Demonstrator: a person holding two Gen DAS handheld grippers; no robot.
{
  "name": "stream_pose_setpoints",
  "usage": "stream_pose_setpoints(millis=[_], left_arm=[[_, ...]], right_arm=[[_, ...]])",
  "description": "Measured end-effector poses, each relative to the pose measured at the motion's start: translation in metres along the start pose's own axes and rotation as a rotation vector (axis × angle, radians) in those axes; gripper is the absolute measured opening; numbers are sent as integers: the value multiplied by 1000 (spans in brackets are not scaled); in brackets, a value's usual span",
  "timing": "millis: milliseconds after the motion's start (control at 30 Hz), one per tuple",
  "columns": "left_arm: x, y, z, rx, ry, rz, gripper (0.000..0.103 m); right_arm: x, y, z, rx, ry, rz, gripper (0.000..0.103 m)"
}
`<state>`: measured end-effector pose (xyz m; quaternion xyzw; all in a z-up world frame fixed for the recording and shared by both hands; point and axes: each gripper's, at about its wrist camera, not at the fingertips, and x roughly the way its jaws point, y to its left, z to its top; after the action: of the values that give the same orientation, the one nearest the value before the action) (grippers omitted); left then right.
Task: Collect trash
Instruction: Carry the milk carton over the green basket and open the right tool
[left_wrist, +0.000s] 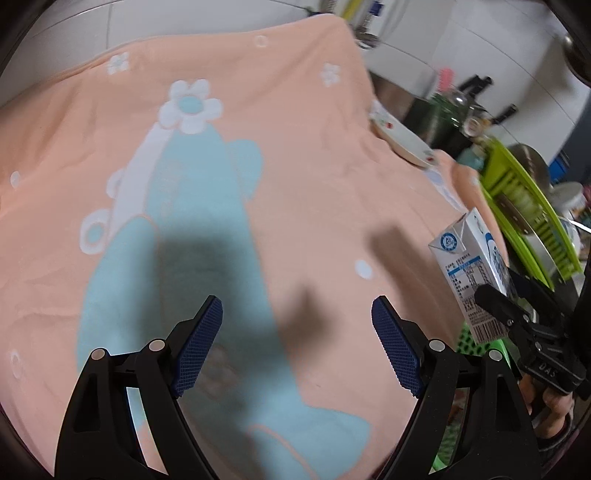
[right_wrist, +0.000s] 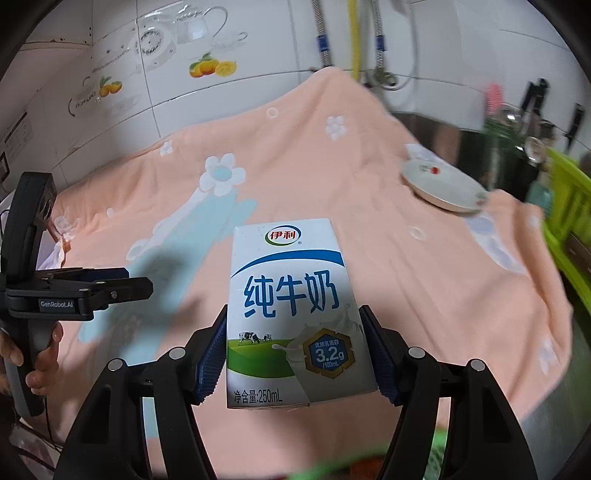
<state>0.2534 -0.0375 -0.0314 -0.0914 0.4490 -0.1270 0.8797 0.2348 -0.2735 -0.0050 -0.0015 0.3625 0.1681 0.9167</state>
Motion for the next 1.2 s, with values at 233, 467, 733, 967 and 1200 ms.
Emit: stream_pose_setpoints(millis=[233, 467, 733, 967, 1200], left_arm=[[-10, -34, -25, 51, 0, -63, 82], [-15, -64, -47, 99, 8, -106, 82], [-15, -88, -66, 141, 27, -143, 82], [-13, -106, -76, 173, 40, -164, 82], [-20, -124, -85, 217, 34, -182, 82]], right_arm=[[-51, -12, -44, 55, -30, -63, 65], [-87, -24, -88, 103, -37, -139, 65], [-110, -41, -131, 200, -32, -191, 65], [-123, -57, -155, 274, -37, -234, 65], [-130, -66, -165, 315, -43, -246, 65]])
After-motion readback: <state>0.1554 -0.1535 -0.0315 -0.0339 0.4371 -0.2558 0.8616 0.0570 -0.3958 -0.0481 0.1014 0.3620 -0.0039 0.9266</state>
